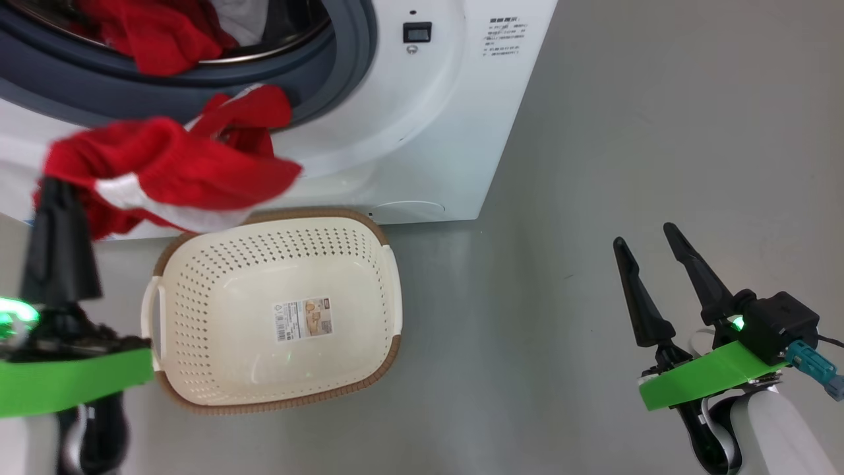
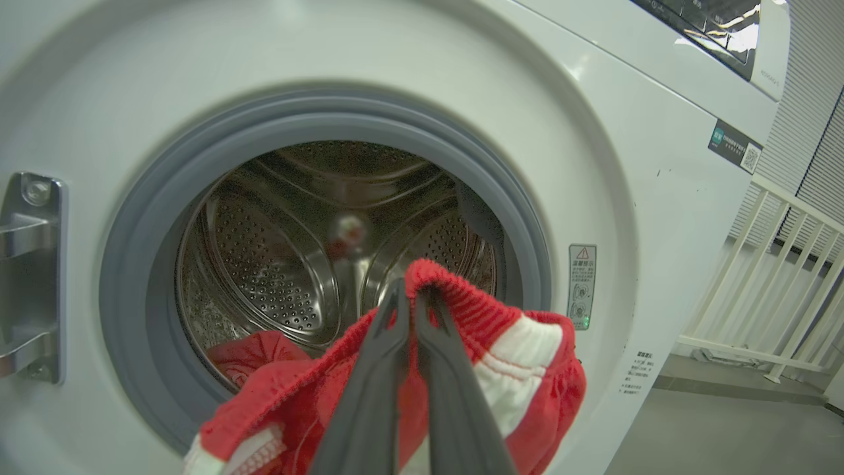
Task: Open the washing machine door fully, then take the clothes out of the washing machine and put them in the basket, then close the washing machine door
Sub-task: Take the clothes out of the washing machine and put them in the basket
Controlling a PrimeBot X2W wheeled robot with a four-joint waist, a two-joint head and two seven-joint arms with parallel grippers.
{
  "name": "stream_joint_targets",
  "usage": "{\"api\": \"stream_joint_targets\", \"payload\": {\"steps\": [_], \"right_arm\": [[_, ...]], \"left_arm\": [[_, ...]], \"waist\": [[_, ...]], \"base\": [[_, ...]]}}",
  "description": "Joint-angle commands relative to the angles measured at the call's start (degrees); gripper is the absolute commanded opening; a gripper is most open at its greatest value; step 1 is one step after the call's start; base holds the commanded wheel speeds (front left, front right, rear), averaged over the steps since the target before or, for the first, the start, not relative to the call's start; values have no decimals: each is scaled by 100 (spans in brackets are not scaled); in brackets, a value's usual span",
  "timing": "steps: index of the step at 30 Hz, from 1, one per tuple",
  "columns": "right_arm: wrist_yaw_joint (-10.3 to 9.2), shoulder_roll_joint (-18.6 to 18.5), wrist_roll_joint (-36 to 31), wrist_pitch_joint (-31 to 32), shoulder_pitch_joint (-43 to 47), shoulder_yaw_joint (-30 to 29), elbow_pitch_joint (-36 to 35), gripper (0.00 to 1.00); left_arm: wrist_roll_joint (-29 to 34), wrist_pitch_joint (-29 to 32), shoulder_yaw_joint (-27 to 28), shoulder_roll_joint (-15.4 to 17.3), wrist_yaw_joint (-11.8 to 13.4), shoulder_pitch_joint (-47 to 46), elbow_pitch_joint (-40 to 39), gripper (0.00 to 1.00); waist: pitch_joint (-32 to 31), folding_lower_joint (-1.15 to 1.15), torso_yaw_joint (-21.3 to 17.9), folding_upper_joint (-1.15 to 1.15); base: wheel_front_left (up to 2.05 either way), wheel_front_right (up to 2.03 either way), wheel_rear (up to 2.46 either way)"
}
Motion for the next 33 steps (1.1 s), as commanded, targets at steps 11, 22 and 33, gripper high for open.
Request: {"api": "stream_joint_targets", "payload": {"steps": [11, 22, 33], "right_arm": [[9, 42, -6, -27, -42, 176, -193, 100], [9, 170, -67, -27, -239, 181, -264, 100], [9, 295, -110, -27, -369, 262, -292, 100]], "left_arm": [[233, -28, -403, -75, -17, -145, 1885, 0], [-15, -28, -848, 31, -17, -1005, 3813, 0], [-145, -28, -1502, 181, -17, -1558, 5092, 0]], "waist": [[273, 0, -162, 0], [696, 0, -329, 0], [1074, 0, -507, 0]], "base": [[0, 0, 0], [0, 0, 0], [0, 0, 0]]}}
